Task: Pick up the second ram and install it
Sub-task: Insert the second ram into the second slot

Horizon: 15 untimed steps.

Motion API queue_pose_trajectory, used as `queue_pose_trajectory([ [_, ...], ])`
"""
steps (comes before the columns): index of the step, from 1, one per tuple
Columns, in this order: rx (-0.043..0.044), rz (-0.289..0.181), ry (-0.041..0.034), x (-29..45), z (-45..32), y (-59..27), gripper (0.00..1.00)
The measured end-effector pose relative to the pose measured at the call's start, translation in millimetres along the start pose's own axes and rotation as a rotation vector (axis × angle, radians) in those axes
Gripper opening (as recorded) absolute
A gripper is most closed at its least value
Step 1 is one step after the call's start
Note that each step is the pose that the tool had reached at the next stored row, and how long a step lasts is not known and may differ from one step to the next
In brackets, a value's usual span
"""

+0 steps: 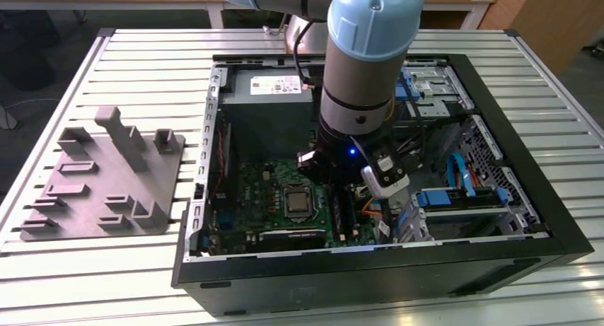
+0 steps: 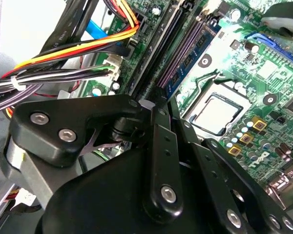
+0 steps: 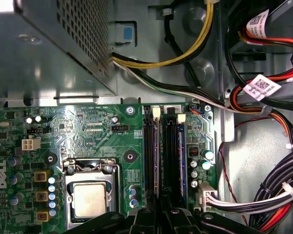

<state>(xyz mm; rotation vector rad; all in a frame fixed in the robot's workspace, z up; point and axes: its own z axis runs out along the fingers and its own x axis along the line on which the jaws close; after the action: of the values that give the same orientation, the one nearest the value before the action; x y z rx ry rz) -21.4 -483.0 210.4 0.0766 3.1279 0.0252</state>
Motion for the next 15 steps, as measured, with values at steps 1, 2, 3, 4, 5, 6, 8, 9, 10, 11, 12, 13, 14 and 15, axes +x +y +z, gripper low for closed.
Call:
queue_pose_trajectory([
  [1,-0.0001,0.000,0.0000,0.0,0.0,0.1,0.14],
  [2,0.0000,0.000,0.0000,0.0,0.0,0.2,0.14],
  [3,0.0000,0.000,0.0000,0.0,0.0,0.2,0.14],
  [4,0.0000,0.000,0.0000,0.0,0.0,0.3,0.14],
  [5,-0.0001,0.000,0.0000,0.0,0.0,0.3,0.14],
  [6,-0.0001,-0.001,0.0000,-0.1,0.0,0.3,0.14],
  [8,-0.0001,-0.009,0.0002,-0.8,0.0,0.3,0.14],
  [9,-0.0002,-0.014,0.0003,-1.0,0.0,0.3,0.14],
  [10,-0.0002,-0.019,0.0004,-1.4,0.0,0.3,0.14],
  [11,-0.0003,-0.022,0.0004,-1.5,0.0,0.3,0.14],
  [12,-0.0003,-0.023,0.0004,-1.5,0.0,0.4,0.14],
  [13,-0.0004,-0.026,0.0004,-1.6,0.0,0.4,0.14],
  [14,-0.0005,-0.028,0.0003,-1.9,0.0,0.4,0.14],
  [15,-0.0004,-0.030,0.0004,-1.9,0.0,0.4,0.14],
])
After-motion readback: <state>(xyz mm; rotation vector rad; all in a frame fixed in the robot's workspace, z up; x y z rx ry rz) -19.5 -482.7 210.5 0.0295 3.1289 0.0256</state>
